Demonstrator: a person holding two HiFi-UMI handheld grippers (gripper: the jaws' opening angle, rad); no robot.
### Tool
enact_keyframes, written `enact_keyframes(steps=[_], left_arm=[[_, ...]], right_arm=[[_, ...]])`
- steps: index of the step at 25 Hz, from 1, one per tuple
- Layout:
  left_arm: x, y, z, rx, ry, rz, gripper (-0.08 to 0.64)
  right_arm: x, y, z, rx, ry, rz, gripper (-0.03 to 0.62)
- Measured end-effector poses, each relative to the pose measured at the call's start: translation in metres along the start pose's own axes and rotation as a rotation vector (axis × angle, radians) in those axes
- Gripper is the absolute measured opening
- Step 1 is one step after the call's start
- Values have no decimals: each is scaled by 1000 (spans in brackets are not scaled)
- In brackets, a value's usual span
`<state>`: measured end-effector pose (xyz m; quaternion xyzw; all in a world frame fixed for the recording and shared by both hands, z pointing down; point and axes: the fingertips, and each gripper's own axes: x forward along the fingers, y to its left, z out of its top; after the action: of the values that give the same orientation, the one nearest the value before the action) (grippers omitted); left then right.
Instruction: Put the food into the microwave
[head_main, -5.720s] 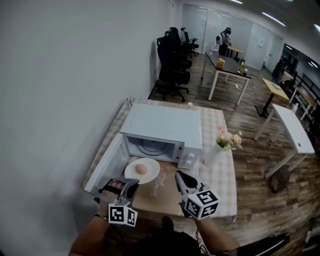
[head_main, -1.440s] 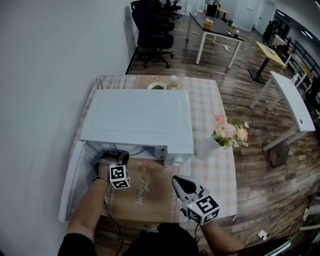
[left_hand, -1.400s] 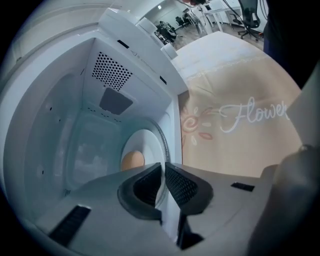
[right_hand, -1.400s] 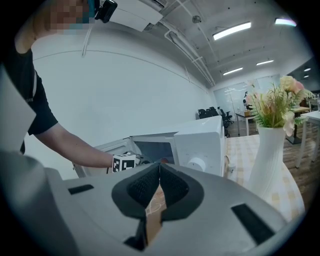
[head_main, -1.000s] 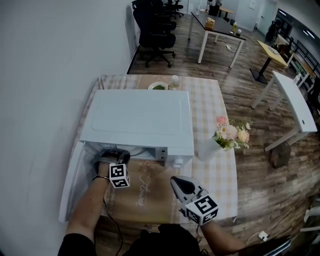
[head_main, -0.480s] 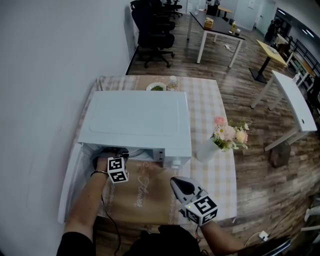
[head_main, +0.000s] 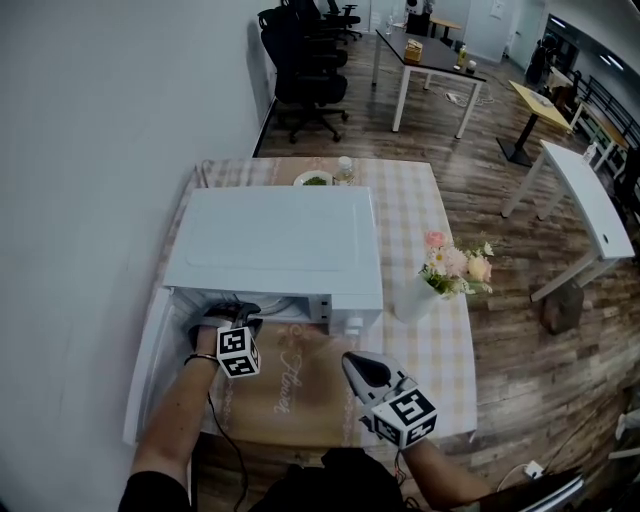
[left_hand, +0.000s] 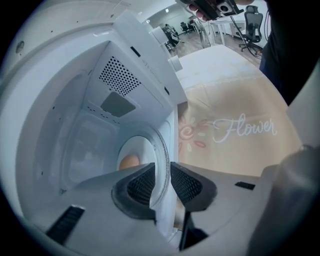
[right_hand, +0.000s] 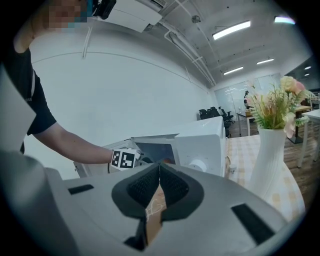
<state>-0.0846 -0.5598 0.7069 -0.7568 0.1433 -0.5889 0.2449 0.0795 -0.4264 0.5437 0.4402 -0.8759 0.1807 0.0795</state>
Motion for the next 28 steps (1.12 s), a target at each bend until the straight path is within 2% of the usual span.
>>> enact_keyframes(steps=[4,9,12,16,19,22,25,28], left_arm=[[-19,1,1,2,-13,38,101],[-49,-15,-1,-79,3,52,100],[-70,-28,2,-113,-13,86,61],[-103,-46,4,-158,-39,137,44],[-132,-54,-1,-233,-49,188,27],[-164,-67,-1,-347,-71,259,9],[-194,-86,4,-475,-138,294,8],[-221,-102,13,-537,-205,319,8]], right_arm=[[0,14,9,-14,-15,3,9],[-9,38,12,-32,-39,11,9],[-17,56,16,-34,-61,10,9],[-30,83,16,-39,-73,23,9],[-39,102,16,-33,-79,15,9],[-48,121,20,-4,-99,14,9],[-56,139,25,-17,-117,3,9],[-64,149,23,-22,-111,-21,9]])
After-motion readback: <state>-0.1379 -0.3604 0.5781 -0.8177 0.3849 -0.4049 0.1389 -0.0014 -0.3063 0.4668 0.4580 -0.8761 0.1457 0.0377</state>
